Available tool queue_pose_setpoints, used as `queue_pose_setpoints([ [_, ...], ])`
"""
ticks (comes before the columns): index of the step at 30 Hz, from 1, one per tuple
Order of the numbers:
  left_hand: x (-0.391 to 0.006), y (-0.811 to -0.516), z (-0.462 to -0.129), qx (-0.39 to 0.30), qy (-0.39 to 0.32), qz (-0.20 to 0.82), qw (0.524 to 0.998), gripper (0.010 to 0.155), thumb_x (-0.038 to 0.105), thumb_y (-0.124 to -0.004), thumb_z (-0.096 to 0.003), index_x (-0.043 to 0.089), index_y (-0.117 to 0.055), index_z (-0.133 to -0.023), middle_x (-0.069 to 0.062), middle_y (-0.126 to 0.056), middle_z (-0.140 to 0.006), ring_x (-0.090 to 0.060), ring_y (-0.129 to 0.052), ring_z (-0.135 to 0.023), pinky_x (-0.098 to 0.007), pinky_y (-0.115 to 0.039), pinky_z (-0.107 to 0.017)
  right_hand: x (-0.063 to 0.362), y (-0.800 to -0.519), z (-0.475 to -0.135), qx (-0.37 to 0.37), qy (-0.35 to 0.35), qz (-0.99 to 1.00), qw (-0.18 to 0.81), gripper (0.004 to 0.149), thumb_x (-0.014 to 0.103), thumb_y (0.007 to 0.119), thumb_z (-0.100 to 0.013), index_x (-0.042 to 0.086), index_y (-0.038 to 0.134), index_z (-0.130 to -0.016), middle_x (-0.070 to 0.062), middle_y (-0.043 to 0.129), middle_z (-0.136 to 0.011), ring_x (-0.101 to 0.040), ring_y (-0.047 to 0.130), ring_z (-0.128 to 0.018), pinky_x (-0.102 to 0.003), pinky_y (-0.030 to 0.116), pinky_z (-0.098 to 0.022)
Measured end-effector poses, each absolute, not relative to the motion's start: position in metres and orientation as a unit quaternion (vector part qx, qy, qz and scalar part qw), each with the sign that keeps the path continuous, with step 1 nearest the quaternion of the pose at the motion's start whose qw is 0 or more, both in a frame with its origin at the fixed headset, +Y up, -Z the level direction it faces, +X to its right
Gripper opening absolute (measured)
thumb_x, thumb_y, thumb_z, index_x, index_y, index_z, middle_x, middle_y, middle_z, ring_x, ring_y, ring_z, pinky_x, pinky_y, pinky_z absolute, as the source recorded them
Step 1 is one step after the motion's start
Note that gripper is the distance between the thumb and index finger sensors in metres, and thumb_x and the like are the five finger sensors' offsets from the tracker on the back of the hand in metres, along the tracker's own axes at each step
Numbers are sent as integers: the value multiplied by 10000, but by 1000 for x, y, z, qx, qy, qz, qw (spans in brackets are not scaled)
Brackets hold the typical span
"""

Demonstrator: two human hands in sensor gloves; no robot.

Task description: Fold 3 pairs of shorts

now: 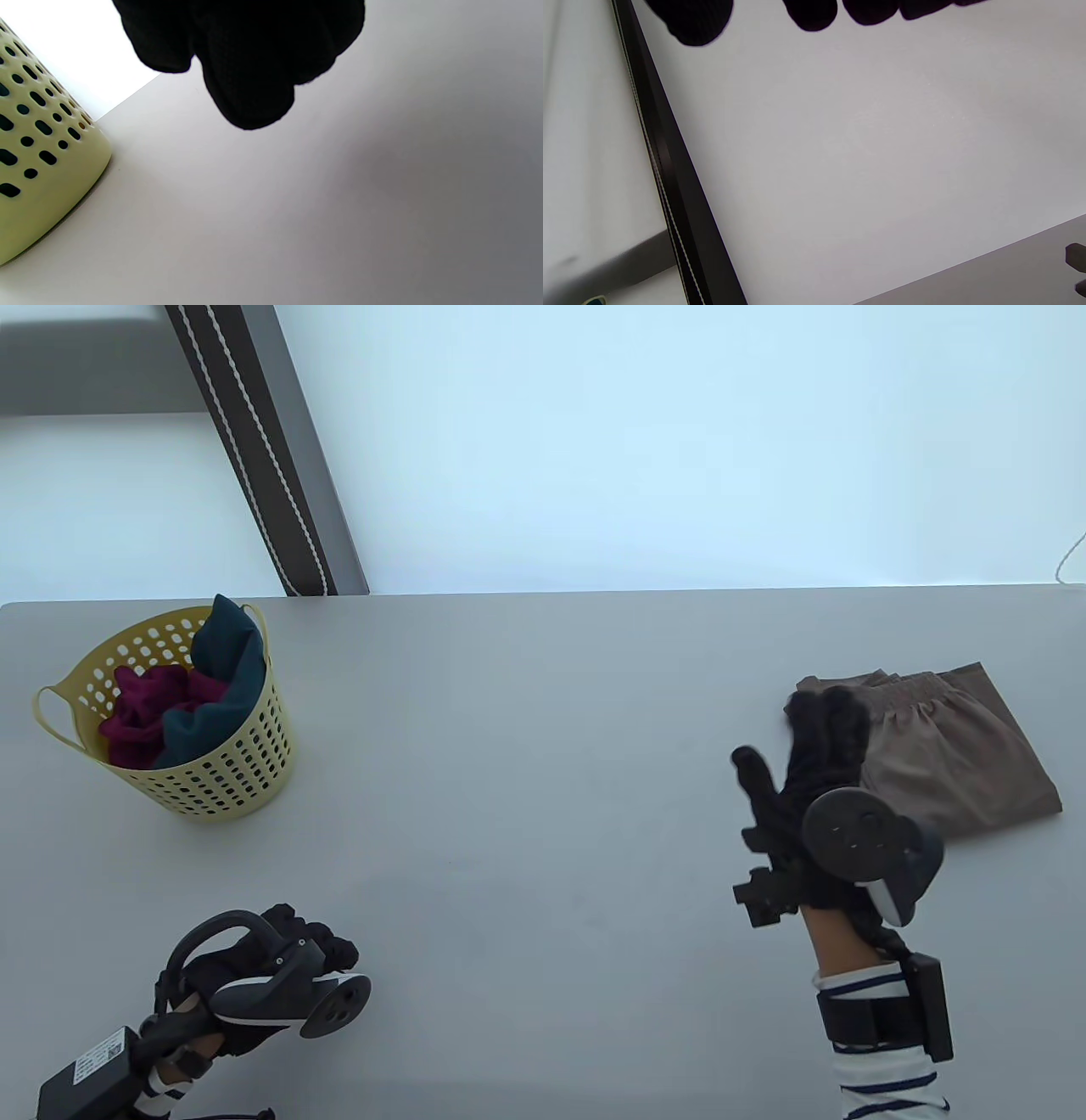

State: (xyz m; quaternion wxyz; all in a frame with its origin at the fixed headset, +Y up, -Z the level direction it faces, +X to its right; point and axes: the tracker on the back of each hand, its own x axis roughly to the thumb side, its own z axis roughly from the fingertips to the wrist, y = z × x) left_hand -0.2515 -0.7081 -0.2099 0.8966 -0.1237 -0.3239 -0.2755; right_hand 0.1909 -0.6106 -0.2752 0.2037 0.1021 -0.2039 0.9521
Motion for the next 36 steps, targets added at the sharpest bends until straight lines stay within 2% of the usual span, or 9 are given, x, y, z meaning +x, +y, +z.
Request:
queue_pose_setpoints([
  [5, -256, -709, -215, -123, -310, -280, 900, 507, 470, -489, -457, 299, -648, -908, 95, -908, -744, -99, -1042, -591, -468, -788, -675, 152, -679, -251, 201, 25, 977, 71, 405, 457, 652, -494, 136, 899, -520, -116, 991, -529, -374, 1029, -464, -553, 800, -400],
  [10, -267, -704, -224, -104, -277, -286, 911, 506, 472, -489, -457, 304, -641, -909, 96, -902, -750, -97, -1039, -597, -469, -785, -677, 141, -713, -248, 223, 95, 970, 16, 384, 468, 666, -478, 188, 883, -330, -18, 947, -177, -199, 977, -55, -434, 838, -143],
  [19, -316, -604, -295, 134, -67, -286, 946, 804, 560, -518, -441, 188, -235, -1095, -206, -513, -1151, -324, -807, -962, -614, -646, -735, 142, -705, -250, 213, 82, 972, 58, 389, 466, 664, -480, 183, 881, -325, -27, 941, -168, -207, 966, -43, -440, 830, -135],
  [21, -330, -582, -324, 107, -21, -279, 954, 891, 555, -555, -440, 139, -107, -1089, -279, -394, -1188, -408, -736, -1019, -642, -621, -733, 142, -705, -250, 213, 83, 972, 58, 391, 464, 663, -480, 178, 883, -331, -33, 947, -180, -217, 974, -58, -448, 831, -146],
  [24, -349, -574, -376, -69, -5, -208, 976, 977, 529, -623, -435, 114, 26, -1035, -276, -222, -1195, -525, -600, -1072, -685, -549, -740, 142, -706, -250, 215, 87, 972, 49, 391, 464, 662, -480, 175, 884, -339, -39, 951, -193, -226, 981, -72, -454, 831, -157],
  [26, -357, -580, -399, -151, 12, -173, 973, 790, 450, -658, -456, 230, -220, -1075, 5, -576, -1174, -422, -683, -1068, -640, -581, -747, 141, -707, -249, 215, 90, 971, 43, 391, 463, 661, -480, 174, 885, -342, -42, 953, -197, -229, 983, -77, -457, 831, -161],
  [28, -361, -587, -413, -152, 50, -190, 969, 469, 373, -696, -460, 406, -613, -920, 227, -920, -840, -201, -886, -960, -581, -639, -749, 141, -707, -249, 217, 88, 972, 36, 391, 463, 661, -480, 174, 885, -342, -42, 954, -198, -230, 984, -79, -457, 832, -162],
  [31, -363, -571, -417, -60, 104, -194, 974, 322, 355, -632, -505, 429, -677, -815, 186, -939, -729, -163, -946, -836, -553, -685, -739, 142, -705, -249, 216, 80, 973, 33, 392, 464, 660, -480, 174, 885, -342, -42, 954, -199, -231, 984, -81, -458, 832, -164],
  [36, -359, -481, -388, 194, 153, -88, 965, 287, 294, -610, -517, 366, -721, -772, 100, -941, -624, -225, -946, -763, -568, -703, -717, 143, -703, -248, 215, 70, 974, 32, 391, 463, 661, -479, 173, 885, -344, -44, 955, -202, -233, 986, -84, -460, 831, -167],
])
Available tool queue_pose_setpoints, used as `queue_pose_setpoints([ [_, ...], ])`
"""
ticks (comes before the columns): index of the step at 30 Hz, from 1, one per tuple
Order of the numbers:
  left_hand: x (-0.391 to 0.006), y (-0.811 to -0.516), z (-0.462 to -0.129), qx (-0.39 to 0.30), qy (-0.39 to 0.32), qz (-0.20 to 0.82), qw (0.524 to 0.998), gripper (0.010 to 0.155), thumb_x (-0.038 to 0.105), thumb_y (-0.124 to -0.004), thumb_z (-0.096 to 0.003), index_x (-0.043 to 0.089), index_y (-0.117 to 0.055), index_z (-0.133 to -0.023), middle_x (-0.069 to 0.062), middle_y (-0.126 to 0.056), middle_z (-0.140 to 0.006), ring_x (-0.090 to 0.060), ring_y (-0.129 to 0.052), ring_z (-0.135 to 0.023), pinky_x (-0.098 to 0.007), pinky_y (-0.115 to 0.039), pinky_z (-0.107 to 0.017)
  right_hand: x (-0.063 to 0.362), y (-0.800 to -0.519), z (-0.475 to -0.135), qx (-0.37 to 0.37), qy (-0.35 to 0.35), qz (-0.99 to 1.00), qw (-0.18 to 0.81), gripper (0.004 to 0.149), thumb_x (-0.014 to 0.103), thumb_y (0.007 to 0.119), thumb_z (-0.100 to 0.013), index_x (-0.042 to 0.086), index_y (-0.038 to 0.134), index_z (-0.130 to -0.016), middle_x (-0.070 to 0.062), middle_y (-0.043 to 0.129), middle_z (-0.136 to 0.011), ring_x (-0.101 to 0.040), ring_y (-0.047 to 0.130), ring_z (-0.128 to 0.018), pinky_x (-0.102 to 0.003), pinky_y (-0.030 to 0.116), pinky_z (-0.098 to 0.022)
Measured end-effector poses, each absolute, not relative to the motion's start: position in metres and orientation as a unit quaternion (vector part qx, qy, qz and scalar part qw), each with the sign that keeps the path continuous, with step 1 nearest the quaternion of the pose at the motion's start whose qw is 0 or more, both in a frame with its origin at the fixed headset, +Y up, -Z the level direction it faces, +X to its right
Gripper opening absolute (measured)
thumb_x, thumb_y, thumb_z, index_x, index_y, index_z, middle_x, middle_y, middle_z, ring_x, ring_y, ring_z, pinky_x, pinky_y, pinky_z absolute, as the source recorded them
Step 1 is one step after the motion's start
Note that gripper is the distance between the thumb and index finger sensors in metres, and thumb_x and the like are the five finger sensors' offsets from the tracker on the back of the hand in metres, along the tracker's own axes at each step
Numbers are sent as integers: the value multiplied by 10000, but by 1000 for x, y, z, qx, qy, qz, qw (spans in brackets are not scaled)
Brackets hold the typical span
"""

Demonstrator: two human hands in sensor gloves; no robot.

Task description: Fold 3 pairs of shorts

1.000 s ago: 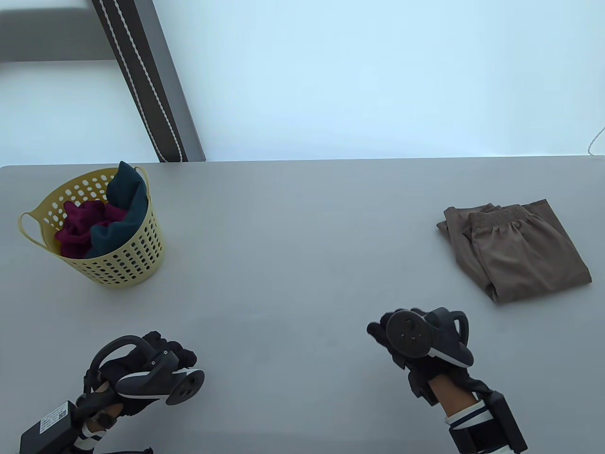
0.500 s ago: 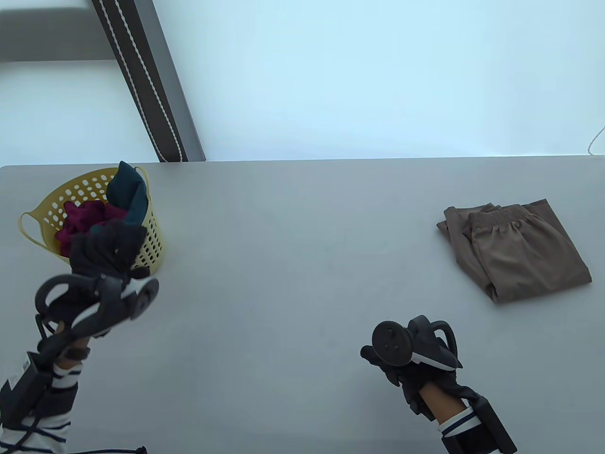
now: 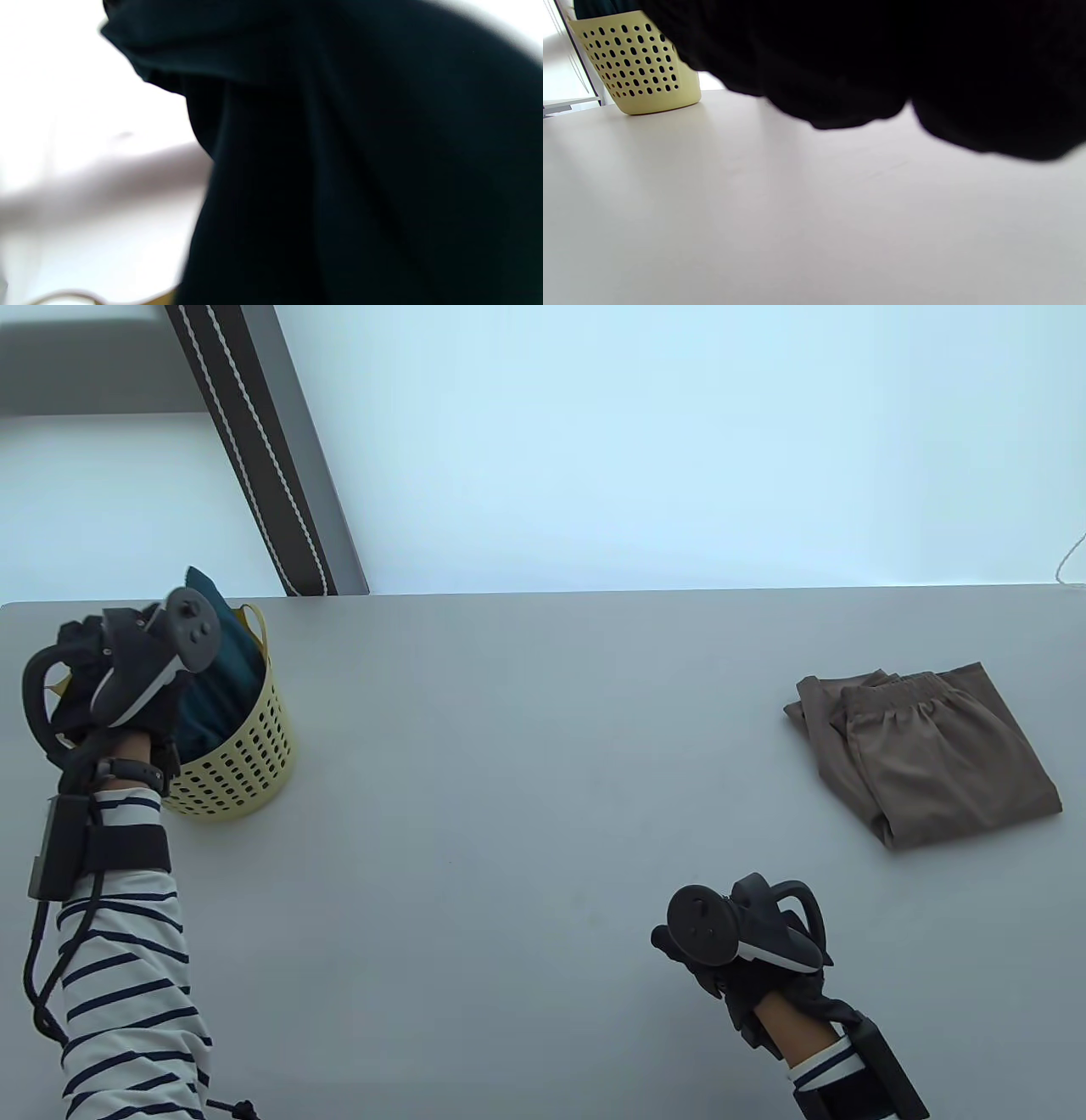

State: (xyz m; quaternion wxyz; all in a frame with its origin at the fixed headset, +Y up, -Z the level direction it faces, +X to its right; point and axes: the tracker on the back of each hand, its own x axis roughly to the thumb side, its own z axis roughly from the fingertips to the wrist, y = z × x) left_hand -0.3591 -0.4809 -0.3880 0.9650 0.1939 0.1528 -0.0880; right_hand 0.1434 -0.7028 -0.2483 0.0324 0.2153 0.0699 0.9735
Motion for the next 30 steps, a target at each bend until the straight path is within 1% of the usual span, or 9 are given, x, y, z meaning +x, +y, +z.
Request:
queue_pose_setpoints([
  [6, -328, -364, -297, 419, 32, 10, 907, 272, 240, -649, -477, 301, -825, -675, 29, -966, -467, -263, -971, -648, -593, -708, -701, 145, -698, -247, 217, 58, 974, 36, 392, 463, 660, -479, 171, 887, -348, -47, 958, -210, -236, 991, -93, -463, 832, -173],
  [9, -308, -333, -266, 431, -31, 51, 901, 272, 221, -665, -455, 271, -866, -633, 2, -974, -398, -278, -987, -590, -600, -719, -685, 145, -697, -247, 218, 56, 974, 39, 392, 463, 660, -479, 170, 888, -352, -48, 960, -215, -241, 993, -99, -465, 832, -177],
  [12, -281, -330, -253, 396, -87, 90, 910, 273, 204, -674, -444, 246, -889, -605, -19, -975, -354, -295, -994, -547, -608, -730, -665, 147, -695, -247, 218, 51, 974, 40, 392, 463, 660, -479, 171, 888, -352, -48, 961, -214, -239, 994, -97, -464, 834, -175],
  [16, -238, -373, -278, 262, -149, 137, 944, 272, 199, -680, -434, 238, -901, -588, -19, -979, -327, -295, -1008, -516, -609, -750, -641, 148, -692, -246, 216, 44, 975, 42, 392, 463, 659, -479, 172, 888, -352, -48, 962, -214, -239, 995, -97, -464, 834, -175],
  [21, -184, -495, -349, 18, -170, 178, 969, 275, 210, -670, -456, 239, -876, -636, -5, -985, -381, -293, -1004, -557, -612, -746, -635, 150, -694, -247, 212, 50, 976, 32, 392, 463, 659, -478, 171, 889, -351, -47, 963, -214, -238, 996, -96, -464, 835, -174],
  [23, -172, -542, -373, -36, -156, 164, 973, 349, 297, -661, -520, 227, -757, -848, 15, -977, -651, -313, -963, -731, -619, -723, -656, 152, -694, -247, 207, 51, 977, 26, 392, 463, 659, -478, 172, 888, -351, -46, 963, -212, -237, 996, -95, -463, 836, -172],
  [24, -168, -565, -384, -53, -145, 154, 976, 496, 361, -613, -548, 165, -593, -1003, -41, -886, -876, -373, -886, -855, -631, -701, -669, 153, -693, -247, 204, 50, 977, 24, 392, 463, 659, -477, 172, 889, -350, -45, 963, -212, -236, 996, -93, -462, 836, -171],
  [26, -163, -604, -399, -30, -126, 126, 984, 772, 415, -573, -548, 52, -188, -1110, -292, -547, -1140, -480, -759, -963, -667, -630, -697, 155, -693, -247, 199, 48, 979, 17, 392, 463, 658, -478, 173, 889, -350, -44, 964, -211, -235, 997, -93, -461, 837, -170],
  [30, -155, -632, -392, 110, -185, -83, 973, 948, 465, -565, -520, 48, 143, -994, -378, -203, -1160, -514, -603, -1045, -681, -551, -735, 155, -693, -246, 201, 56, 978, 16, 393, 464, 657, -478, 172, 889, -352, -44, 965, -213, -235, 998, -94, -461, 838, -170],
])
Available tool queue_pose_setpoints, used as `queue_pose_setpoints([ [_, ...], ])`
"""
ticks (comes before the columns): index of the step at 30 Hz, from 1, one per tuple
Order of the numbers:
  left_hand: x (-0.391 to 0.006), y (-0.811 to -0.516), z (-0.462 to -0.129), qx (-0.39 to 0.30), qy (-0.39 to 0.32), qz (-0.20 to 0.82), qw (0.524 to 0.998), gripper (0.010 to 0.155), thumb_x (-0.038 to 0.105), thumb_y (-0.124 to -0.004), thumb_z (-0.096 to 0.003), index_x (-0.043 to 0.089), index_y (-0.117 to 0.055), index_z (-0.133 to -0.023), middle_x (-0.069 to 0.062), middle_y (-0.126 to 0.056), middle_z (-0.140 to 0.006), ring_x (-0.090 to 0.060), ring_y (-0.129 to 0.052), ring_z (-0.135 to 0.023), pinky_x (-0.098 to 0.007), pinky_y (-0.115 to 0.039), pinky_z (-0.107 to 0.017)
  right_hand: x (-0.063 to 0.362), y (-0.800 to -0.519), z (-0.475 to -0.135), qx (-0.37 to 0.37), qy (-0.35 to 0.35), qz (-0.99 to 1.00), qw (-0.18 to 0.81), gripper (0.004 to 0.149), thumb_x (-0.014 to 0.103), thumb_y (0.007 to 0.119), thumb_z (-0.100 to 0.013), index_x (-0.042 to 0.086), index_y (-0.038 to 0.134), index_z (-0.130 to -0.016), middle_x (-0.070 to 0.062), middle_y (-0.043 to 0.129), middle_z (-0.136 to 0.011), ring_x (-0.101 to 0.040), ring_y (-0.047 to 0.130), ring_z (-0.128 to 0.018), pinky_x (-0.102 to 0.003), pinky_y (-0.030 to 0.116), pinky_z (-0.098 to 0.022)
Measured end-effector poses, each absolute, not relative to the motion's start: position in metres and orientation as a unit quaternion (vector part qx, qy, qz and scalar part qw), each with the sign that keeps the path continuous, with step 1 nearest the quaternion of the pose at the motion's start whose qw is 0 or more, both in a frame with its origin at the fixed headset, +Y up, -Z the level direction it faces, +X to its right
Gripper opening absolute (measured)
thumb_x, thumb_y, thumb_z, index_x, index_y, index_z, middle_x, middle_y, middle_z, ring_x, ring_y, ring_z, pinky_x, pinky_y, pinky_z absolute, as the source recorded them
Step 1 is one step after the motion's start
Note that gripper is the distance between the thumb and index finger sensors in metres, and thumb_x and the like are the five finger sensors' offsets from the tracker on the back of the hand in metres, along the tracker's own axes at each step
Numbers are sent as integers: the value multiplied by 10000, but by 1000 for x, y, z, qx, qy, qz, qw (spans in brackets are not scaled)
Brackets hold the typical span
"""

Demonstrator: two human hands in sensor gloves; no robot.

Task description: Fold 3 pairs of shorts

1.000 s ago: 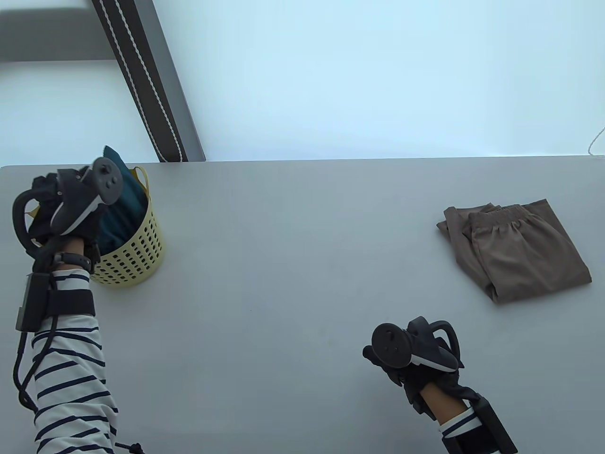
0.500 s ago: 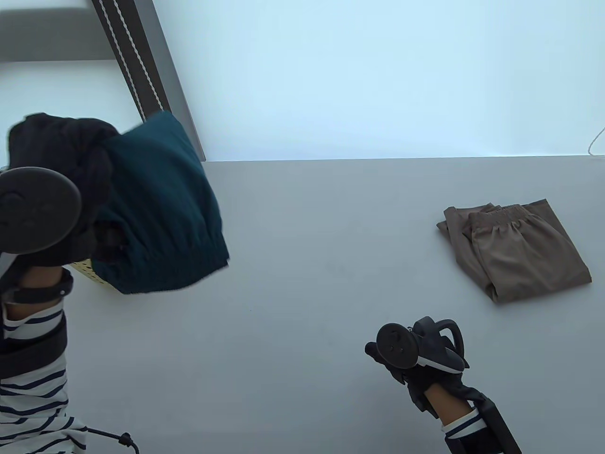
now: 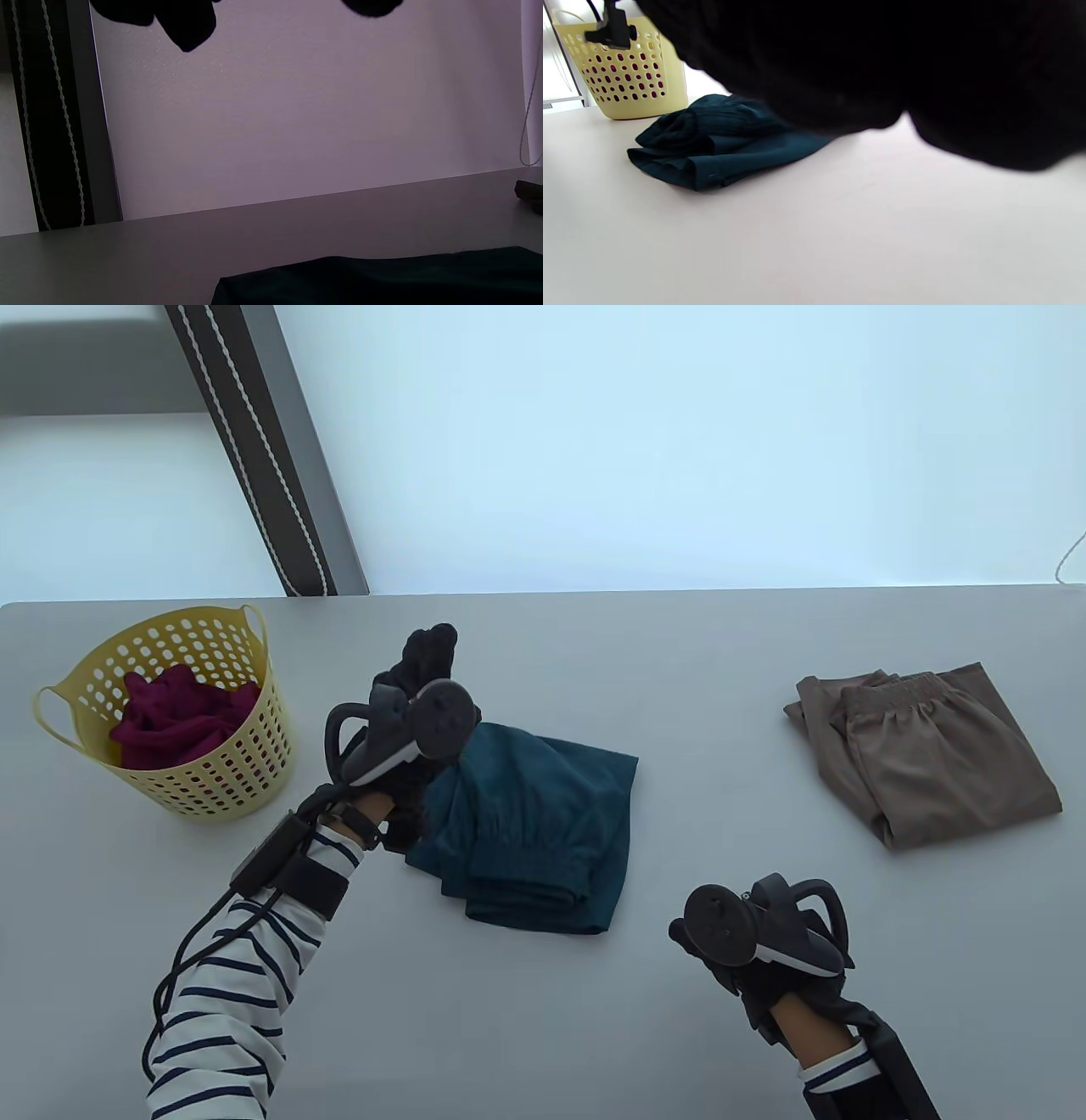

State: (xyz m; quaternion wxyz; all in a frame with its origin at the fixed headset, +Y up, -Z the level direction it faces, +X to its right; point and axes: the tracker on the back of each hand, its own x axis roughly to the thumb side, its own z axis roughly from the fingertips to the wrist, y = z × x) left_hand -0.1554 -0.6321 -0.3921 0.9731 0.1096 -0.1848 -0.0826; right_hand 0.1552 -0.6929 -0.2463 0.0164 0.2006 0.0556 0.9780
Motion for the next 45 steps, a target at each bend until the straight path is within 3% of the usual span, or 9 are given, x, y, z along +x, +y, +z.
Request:
queue_pose_setpoints([
  [4, -146, -666, -361, 154, -328, -377, 852, 1037, 539, -575, -461, 48, 208, -930, -341, -106, -1143, -456, -549, -1094, -638, -536, -767, 153, -696, -248, 204, 69, 976, 18, 395, 463, 656, -479, 170, 890, -356, -48, 966, -219, -239, 999, -102, -464, 837, -175],
  [7, -144, -710, -345, 58, -403, -448, 796, 1028, 577, -577, -389, 151, 182, -937, -265, -72, -1151, -446, -510, -1113, -629, -516, -779, 153, -699, -249, 205, 79, 975, 16, 394, 463, 655, -479, 169, 890, -360, -50, 967, -223, -242, 1001, -106, -466, 837, -178],
  [13, -147, -771, -328, 2, -446, -450, 774, 847, 551, -475, -325, 305, 5, -978, 47, -352, -1183, -310, -604, -1107, -585, -559, -779, 152, -702, -249, 205, 88, 975, 10, 395, 463, 654, -479, 170, 890, -360, -49, 968, -225, -242, 1002, -106, -466, 837, -180],
  [17, -148, -771, -312, 35, -451, -339, 825, 716, 505, -516, -337, 372, -192, -961, 160, -612, -1027, -170, -768, -1005, -543, -611, -772, 152, -704, -249, 205, 96, 974, 10, 395, 462, 655, -479, 168, 890, -360, -51, 968, -226, -244, 1002, -110, -468, 837, -181],
  [24, -128, -731, -262, 69, -524, -218, 821, 664, 531, -398, -297, 366, -477, -936, 253, -856, -752, -13, -971, -768, -451, -701, -749, 156, -698, -250, 198, 88, 976, 16, 395, 463, 654, -479, 168, 891, -362, -51, 969, -228, -244, 1003, -111, -468, 837, -182],
  [28, -136, -662, -289, 56, -470, -53, 880, 677, 538, -373, -310, 341, -558, -932, 248, -901, -684, -21, -1003, -702, -445, -724, -737, 159, -696, -250, 194, 83, 977, 18, 394, 462, 654, -479, 168, 891, -363, -52, 969, -229, -244, 1004, -113, -468, 838, -183],
  [33, -152, -628, -338, -106, -447, 120, 880, 715, 538, -400, -323, 281, -623, -952, 161, -948, -661, -104, -1016, -658, -495, -713, -727, 162, -695, -251, 191, 83, 978, 20, 395, 462, 654, -479, 168, 891, -365, -52, 970, -231, -245, 1005, -113, -468, 838, -184],
  [40, -175, -648, -408, -158, -254, 155, 941, 697, 528, -401, -402, 209, -638, -975, 104, -966, -676, -159, -1030, -641, -516, -745, -678, 162, -698, -253, 187, 89, 978, 21, 395, 461, 654, -480, 166, 892, -368, -55, 971, -235, -247, 1005, -118, -470, 837, -187],
  [45, -197, -678, -448, -134, -3, 56, 989, 675, 338, -586, -544, 66, -320, -1102, -317, -596, -1093, -464, -815, -898, -684, -626, -668, 163, -697, -253, 183, 84, 979, 17, 395, 463, 653, -479, 168, 892, -368, -53, 971, -235, -246, 1006, -118, -469, 838, -186],
])
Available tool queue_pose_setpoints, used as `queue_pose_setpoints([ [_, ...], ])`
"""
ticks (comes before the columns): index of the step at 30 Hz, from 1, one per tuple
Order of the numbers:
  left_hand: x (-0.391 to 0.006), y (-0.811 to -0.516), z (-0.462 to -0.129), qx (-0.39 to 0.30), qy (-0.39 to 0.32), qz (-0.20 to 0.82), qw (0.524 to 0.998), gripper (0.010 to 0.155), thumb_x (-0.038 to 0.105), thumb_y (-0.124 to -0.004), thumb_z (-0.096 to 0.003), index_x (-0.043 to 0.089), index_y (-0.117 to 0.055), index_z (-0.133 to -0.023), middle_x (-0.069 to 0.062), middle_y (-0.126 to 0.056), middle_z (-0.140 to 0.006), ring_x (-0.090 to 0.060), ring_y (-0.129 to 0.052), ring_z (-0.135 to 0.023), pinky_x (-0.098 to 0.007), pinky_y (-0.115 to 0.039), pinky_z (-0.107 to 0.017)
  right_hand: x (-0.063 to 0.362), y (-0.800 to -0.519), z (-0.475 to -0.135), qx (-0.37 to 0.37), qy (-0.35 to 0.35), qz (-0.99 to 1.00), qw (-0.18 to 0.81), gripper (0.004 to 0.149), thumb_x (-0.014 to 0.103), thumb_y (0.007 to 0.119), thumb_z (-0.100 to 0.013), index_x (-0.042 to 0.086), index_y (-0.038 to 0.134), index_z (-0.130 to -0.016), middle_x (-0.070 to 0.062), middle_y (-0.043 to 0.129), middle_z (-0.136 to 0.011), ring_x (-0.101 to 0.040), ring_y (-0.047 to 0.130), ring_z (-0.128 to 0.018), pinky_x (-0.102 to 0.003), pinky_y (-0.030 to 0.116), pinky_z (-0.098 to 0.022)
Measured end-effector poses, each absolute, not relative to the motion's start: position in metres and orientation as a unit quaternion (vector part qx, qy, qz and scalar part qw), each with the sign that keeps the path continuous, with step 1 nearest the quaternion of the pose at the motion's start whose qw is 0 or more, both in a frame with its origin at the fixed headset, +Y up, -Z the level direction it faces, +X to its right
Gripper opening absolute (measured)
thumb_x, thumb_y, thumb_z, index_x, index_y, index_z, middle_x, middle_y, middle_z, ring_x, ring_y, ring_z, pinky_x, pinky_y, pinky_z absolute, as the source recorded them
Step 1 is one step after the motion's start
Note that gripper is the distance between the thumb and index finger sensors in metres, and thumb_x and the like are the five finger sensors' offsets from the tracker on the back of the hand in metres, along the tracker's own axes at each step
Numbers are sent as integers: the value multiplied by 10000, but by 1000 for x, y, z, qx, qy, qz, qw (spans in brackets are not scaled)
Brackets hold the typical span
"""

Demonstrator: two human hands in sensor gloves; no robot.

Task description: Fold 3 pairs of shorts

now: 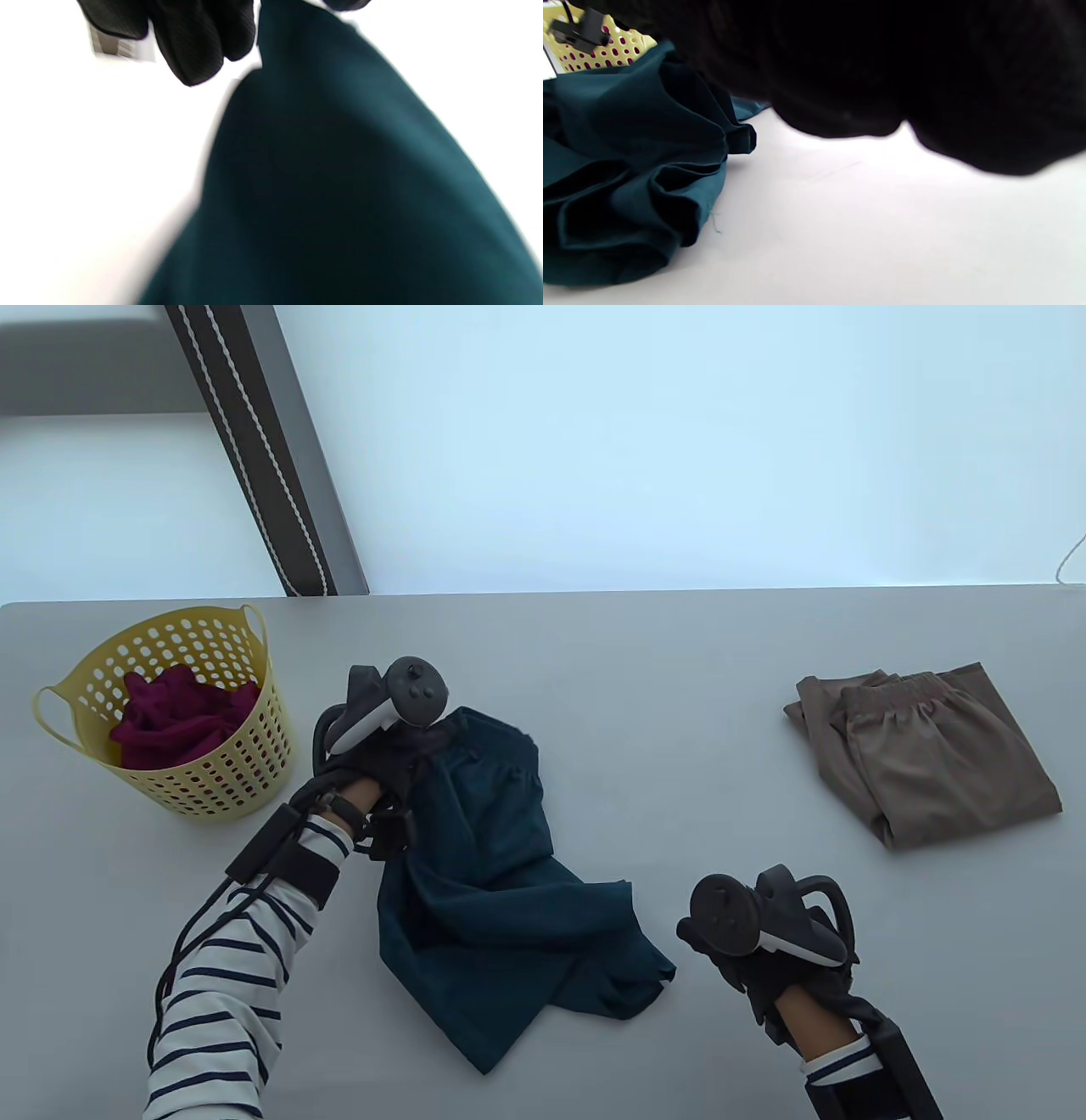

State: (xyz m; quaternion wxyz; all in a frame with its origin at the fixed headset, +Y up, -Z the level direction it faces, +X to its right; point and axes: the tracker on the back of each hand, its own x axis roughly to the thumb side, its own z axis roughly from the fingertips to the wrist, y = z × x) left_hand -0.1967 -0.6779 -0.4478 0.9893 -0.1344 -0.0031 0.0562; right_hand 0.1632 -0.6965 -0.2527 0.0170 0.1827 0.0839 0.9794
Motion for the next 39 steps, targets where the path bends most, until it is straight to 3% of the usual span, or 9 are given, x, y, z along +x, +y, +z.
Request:
queue_pose_setpoints([
  [6, -189, -677, -463, -62, 83, -46, 994, 704, 375, -626, -532, 71, -352, -1105, -340, -609, -1088, -469, -841, -875, -693, -640, -658, 163, -699, -254, 182, 92, 979, 15, 396, 462, 653, -479, 167, 892, -370, -55, 972, -238, -248, 1007, -120, -470, 837, -188],
  [11, -186, -707, -481, -158, 146, -106, 971, 845, 561, -560, -455, 77, -378, -1123, -367, -606, -1109, -509, -834, -885, -719, -620, -662, 163, -699, -253, 180, 93, 979, 12, 395, 462, 652, -480, 166, 892, -374, -56, 973, -242, -249, 1008, -124, -470, 838, -189],
  [15, -193, -746, -486, -210, 176, -158, 949, 907, 583, -524, -429, 46, -292, -1123, -408, -495, -1138, -554, -759, -930, -745, -563, -674, 164, -699, -253, 175, 96, 980, 7, 395, 461, 651, -480, 166, 892, -377, -56, 974, -245, -250, 1010, -128, -471, 838, -191],
  [18, -191, -758, -486, -218, 164, -149, 950, 631, 461, -447, -491, 131, -382, -1025, -340, -533, -1113, -498, -774, -927, -711, -584, -679, 165, -699, -253, 172, 97, 980, 6, 395, 461, 652, -479, 165, 893, -378, -58, 975, -248, -251, 1011, -131, -472, 838, -192],
  [21, -180, -749, -484, -173, 139, -164, 961, 482, 382, -531, -511, 149, -471, -929, -255, -591, -1078, -435, -803, -911, -677, -614, -684, 167, -698, -254, 163, 96, 982, 4, 395, 459, 652, -480, 163, 894, -385, -61, 978, -259, -255, 1015, -139, -474, 839, -196],
  [27, -140, -668, -465, -2, 20, -177, 984, 446, 416, -511, -493, 273, -483, -914, -171, -654, -1066, -348, -860, -897, -622, -679, -693, 180, -679, -258, 88, 2, 995, 44, 537, 523, 614, -475, 65, 821, -665, -196, 970, -535, -374, 1053, -324, -503, 857, -237],
  [31, -117, -579, -435, 77, -84, -86, 990, 427, 421, -562, -490, 307, -551, -902, 7, -835, -946, -201, -994, -781, -532, -777, -677, 182, -658, -267, 77, -4, 986, 148, 758, 594, 578, -480, 0, 522, -947, -337, 778, -790, -542, 920, -575, -562, 792, -362],
  [33, -111, -542, -420, 61, -152, -50, 985, 424, 414, -609, -478, 318, -601, -891, 50, -925, -855, -129, -1058, -683, -494, -811, -660, 176, -641, -274, 85, -2, 980, 182, 869, 631, 559, -479, -1, 320, -1025, -383, 586, -928, -600, 771, -739, -605, 716, -456],
  [39, -109, -463, -360, 84, -300, 56, 948, 437, 397, -656, -464, 339, -640, -897, 90, -995, -759, -89, -1099, -587, -454, -846, -636, 133, -567, -304, 161, -59, 946, 276, 1039, 696, 573, -453, 73, -6, -1050, -354, 200, -1074, -691, 372, -921, -711, 493, -602],
])
